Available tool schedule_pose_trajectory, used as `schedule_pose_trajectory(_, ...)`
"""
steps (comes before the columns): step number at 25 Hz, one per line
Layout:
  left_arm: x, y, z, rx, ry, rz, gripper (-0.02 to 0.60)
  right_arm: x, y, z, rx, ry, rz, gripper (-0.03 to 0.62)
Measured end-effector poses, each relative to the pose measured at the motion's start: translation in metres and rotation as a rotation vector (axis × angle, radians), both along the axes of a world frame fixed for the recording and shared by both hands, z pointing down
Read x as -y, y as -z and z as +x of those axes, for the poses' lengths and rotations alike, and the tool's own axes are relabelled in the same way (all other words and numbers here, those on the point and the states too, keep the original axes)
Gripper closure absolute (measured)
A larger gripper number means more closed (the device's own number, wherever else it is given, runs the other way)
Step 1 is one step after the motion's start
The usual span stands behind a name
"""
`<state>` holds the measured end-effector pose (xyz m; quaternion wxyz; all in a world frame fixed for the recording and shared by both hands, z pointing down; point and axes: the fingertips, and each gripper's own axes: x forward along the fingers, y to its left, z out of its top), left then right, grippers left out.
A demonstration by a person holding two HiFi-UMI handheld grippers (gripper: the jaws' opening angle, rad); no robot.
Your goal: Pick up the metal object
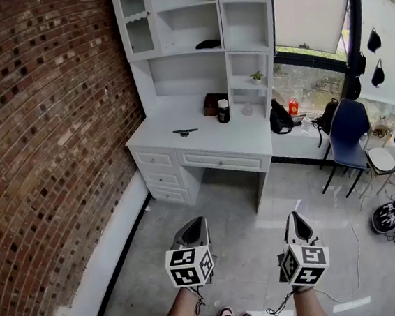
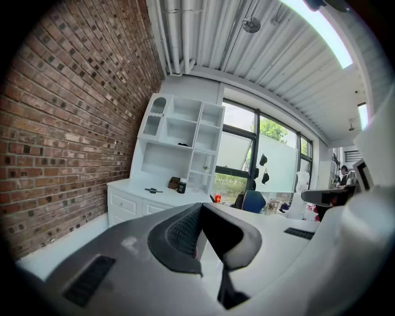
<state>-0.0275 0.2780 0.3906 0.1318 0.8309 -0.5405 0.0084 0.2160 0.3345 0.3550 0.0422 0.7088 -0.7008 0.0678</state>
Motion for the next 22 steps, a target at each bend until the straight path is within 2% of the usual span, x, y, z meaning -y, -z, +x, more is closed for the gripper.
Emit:
schedule_pose_trajectory(6, -0.004, -0.004, -0.01, 0.0, 0.005, -0.012, 0.569, -0.003, -0.002, -0.008, 0.009, 0.003, -0.009, 0.594)
schedule_pose_trajectory(11, -0.007, -0.005, -0.011, 0.006, 0.006, -0.015, 0.569, -0.004, -0.005, -0.011, 0.071, 0.026, -0.004, 0.592)
schedule_pose_trajectory(22, -0.008, -0.005, -0.02, 0.004, 0.026, -0.012, 0.57, 0.0, -0.005, -0.028, 0.055, 0.083, 0.006, 0.591)
